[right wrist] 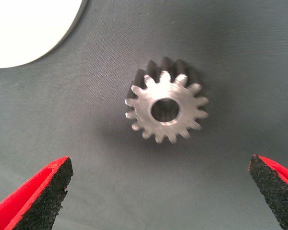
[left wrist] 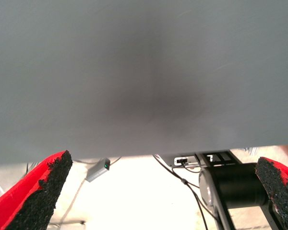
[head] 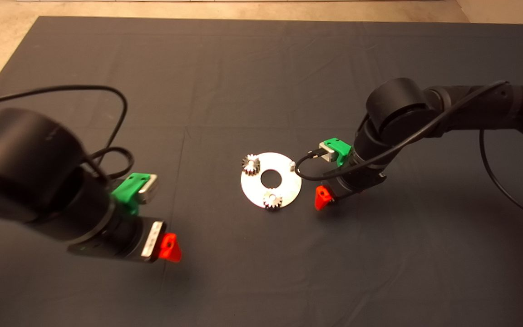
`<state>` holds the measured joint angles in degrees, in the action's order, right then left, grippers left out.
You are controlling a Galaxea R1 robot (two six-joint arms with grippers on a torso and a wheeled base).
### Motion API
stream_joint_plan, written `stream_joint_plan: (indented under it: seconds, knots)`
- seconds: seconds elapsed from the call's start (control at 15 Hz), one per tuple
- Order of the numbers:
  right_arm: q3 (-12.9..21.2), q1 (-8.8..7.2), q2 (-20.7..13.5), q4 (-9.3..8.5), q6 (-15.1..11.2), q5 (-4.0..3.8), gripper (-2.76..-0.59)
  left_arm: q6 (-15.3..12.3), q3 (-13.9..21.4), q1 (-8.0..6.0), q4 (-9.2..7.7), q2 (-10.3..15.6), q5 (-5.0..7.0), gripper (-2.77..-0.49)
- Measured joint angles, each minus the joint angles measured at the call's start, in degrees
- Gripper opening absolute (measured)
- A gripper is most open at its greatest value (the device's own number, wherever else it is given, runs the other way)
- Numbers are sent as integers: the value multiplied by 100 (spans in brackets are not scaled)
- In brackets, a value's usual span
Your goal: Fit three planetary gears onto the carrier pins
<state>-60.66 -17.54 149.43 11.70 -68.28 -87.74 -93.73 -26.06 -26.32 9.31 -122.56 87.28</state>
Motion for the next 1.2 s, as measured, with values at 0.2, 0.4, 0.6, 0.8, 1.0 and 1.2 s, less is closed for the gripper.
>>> stream_joint_plan:
  seconds: [0.2,0.4,0.6,0.8,1.0,1.2]
  knots:
    - [-86,40,77,83,131,11,-61,-10,217,-9,0,267,39,-49]
    - [-142,79,87,236,293,-8,-61,-4,286,-9,2,197,9,-49]
    - [-174,90,123,395,429,4,-61,-4,349,-9,2,229,16,-49]
    - [-257,90,123,552,568,4,-61,24,399,-9,2,250,12,-49]
    - [-288,90,123,671,690,4,-65,145,411,-9,2,397,15,-49]
    - [-304,92,126,718,736,6,-81,176,422,-9,2,453,15,-49]
